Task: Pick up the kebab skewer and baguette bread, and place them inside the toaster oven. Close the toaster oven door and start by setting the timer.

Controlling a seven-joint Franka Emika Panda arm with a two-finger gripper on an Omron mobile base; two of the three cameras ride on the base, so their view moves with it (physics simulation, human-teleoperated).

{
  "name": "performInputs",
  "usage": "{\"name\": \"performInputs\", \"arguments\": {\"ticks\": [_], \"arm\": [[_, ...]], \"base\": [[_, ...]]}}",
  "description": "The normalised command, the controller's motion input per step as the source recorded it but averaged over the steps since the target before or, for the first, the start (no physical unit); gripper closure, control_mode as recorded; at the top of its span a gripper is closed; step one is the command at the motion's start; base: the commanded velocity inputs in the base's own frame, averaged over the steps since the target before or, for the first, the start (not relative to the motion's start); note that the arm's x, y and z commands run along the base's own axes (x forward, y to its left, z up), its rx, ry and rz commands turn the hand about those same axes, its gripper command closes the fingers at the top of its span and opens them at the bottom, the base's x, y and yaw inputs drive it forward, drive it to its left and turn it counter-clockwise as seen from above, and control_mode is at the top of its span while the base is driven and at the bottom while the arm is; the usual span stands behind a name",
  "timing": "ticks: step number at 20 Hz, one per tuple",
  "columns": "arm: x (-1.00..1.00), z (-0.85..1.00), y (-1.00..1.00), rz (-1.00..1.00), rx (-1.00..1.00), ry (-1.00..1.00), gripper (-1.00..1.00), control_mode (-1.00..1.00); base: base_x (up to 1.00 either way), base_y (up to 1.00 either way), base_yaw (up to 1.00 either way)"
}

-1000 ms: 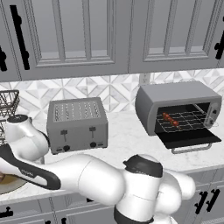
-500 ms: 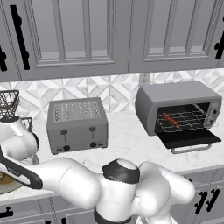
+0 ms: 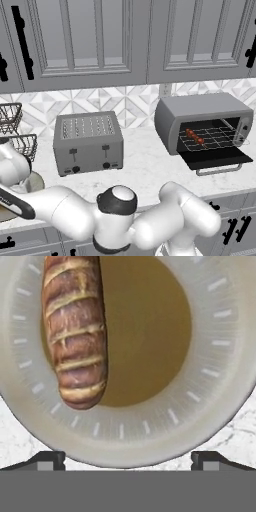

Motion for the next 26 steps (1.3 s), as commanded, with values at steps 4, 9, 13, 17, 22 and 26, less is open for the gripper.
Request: {"name": "performInputs", "arguments": {"ticks": [4,9,13,17,22,26], "arm": [[0.20,-0.35,0.27,0.00,0.00,0.01,-1.00,-1.00],[0.36,-0.39,0.19,0.00,0.00,0.02,-1.00,-1.00],[0.36,-0.32,0.21,0.00,0.00,0.02,-1.00,-1.00],[0.20,-0.29,0.26,0.00,0.00,0.01,-1.00,-1.00],[0.13,-0.24,0.29,0.00,0.00,0.01,-1.00,-1.00],[0.00,-0.31,0.11,0.00,0.00,0.03,1.00,-1.00]], "base": [[0.00,0.00,0.00],[0.00,0.00,0.00],[0.00,0.00,0.00],[0.00,0.00,0.00],[0.00,0.00,0.00],[0.00,0.00,0.00]]}}
